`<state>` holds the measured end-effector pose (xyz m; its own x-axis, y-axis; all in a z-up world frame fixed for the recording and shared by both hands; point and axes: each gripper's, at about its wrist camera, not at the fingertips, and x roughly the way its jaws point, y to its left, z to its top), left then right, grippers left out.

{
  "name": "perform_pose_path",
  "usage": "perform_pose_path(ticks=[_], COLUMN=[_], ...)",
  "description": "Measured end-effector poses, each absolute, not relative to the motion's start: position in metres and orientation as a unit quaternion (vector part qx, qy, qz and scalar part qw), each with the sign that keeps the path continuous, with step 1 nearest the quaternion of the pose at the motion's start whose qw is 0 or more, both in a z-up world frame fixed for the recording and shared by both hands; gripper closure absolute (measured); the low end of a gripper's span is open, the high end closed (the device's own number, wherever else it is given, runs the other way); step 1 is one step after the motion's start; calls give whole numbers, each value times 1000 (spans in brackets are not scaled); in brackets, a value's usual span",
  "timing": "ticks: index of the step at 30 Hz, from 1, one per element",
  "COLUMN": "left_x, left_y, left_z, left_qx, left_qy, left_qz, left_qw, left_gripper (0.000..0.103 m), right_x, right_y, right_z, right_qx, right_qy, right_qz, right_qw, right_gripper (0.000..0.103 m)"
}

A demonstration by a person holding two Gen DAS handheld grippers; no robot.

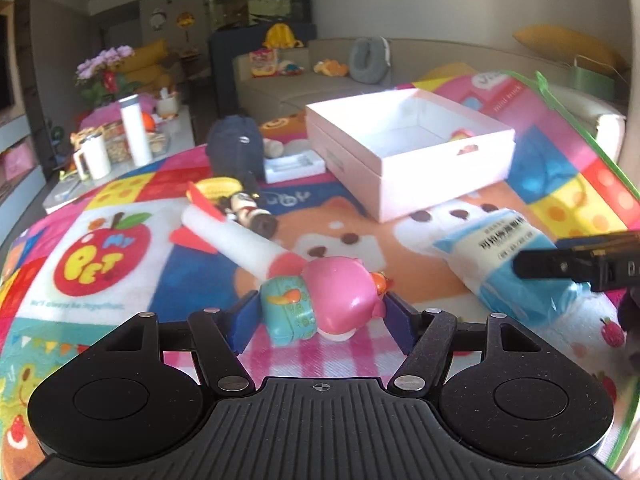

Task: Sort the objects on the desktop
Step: 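Lift the blue pack with the right tool while the left tool approaches the teal block toy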

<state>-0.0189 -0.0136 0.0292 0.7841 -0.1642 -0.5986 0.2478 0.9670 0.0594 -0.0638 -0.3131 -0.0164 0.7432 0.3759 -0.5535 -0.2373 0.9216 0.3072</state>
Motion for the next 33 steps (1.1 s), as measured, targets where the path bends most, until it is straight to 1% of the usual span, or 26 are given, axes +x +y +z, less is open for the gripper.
perform_pose_path(ticks=[4, 5, 6, 9, 13, 17, 20, 24, 28, 33], left_x=[-21, -22, -25, -31, -41, -54, -71, -72, -54, -37], left_y=[-24, -24, -25, -24, -27, -30, -37, -37, -27, -23], left_z=[18, 18, 17, 18, 18, 23, 31, 34, 27, 21], left_qx=[68, 67, 65, 54, 39, 5, 20, 56, 55, 59], left_qy=[326, 327, 328, 335, 345, 350, 329, 312, 316, 308], left_qz=[-112, -113, -116, -127, -156, -223, -255, -214, -162, -112], left_qw=[936, 936, 935, 932, 925, 910, 909, 924, 933, 943], left_gripper=[27, 25, 20, 13, 12, 10, 8, 7, 7, 6], right_x=[-74, -77, -80, -86, -83, -83, -86, -85, -87, -86], right_y=[-321, -324, -327, -339, -349, -354, -351, -341, -325, -330], right_z=[-5, -1, 2, 10, 4, -9, -11, -18, -22, -18], right_qx=[103, 99, 94, 83, 59, 58, 55, 44, -4, -6], right_qy=[300, 291, 283, 267, 282, 313, 317, 341, 346, 365], right_qz=[146, 138, 131, 89, 10, -15, -13, -1, -9, 26], right_qw=[937, 942, 945, 956, 958, 948, 947, 939, 938, 930], right_gripper=[0, 0, 0, 0, 0, 0, 0, 0, 0, 0])
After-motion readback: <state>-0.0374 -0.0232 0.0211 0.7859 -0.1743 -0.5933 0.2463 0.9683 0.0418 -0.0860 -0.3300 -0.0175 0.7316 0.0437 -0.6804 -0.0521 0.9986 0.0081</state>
